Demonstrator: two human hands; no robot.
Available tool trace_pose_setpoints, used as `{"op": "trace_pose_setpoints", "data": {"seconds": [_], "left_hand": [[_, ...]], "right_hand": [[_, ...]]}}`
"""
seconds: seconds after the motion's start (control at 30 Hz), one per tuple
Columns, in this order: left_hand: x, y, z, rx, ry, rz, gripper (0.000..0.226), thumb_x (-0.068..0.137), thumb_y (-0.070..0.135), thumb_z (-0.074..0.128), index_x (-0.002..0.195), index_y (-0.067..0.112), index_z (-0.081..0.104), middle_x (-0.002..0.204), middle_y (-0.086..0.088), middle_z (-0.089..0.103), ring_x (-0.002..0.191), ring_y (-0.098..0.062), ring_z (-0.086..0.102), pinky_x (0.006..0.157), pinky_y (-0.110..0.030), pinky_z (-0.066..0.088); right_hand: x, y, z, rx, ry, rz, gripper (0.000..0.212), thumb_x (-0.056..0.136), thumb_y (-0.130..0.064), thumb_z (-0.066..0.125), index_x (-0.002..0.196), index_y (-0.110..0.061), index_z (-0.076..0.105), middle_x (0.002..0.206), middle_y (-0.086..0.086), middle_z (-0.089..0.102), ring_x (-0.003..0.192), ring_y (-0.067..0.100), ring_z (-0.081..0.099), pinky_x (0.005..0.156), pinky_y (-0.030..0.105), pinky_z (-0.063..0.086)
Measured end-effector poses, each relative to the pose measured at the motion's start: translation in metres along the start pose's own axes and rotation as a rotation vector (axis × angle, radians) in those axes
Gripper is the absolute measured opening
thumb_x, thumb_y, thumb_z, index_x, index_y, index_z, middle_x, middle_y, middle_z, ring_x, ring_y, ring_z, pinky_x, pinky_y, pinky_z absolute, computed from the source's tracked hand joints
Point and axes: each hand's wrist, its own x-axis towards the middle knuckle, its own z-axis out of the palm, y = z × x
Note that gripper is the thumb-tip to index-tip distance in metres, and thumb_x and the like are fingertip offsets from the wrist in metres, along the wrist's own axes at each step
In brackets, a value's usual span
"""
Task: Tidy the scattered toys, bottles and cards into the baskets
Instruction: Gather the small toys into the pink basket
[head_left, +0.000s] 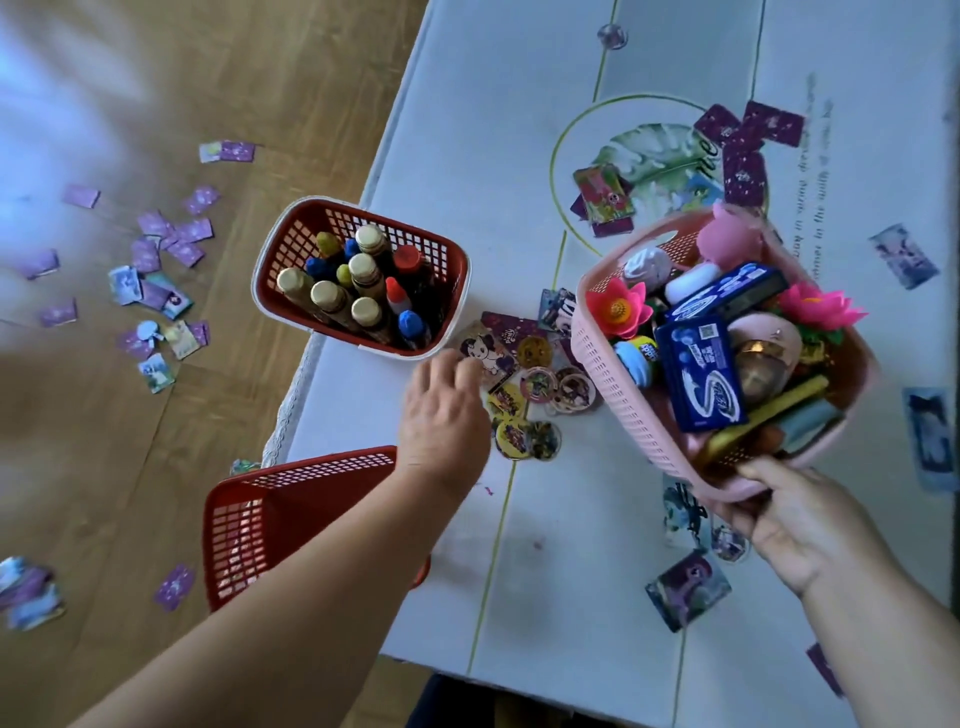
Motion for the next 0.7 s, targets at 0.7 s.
{"op": "trace_pose_setpoints", "data": {"seconds": [0.7], "left_hand": [[0.018,-0.099,-0.058,0.315,-0.089,-0.020,0.022,0.095,0.039,0.056,0.109,0.032,0.071,0.105,0.004,0.066,0.115,-0.025,0.052,0.089,-0.038,0.038]], "right_hand": [[0.000,-0.047,0.088,-0.180,-0.140,-0.114,0.019,0.094,0.002,0.043,0.103,-0.007,0.057,0.070,0.011,0.070,0.059,0.023,0.068,0.047,0.028,0.055]]}}
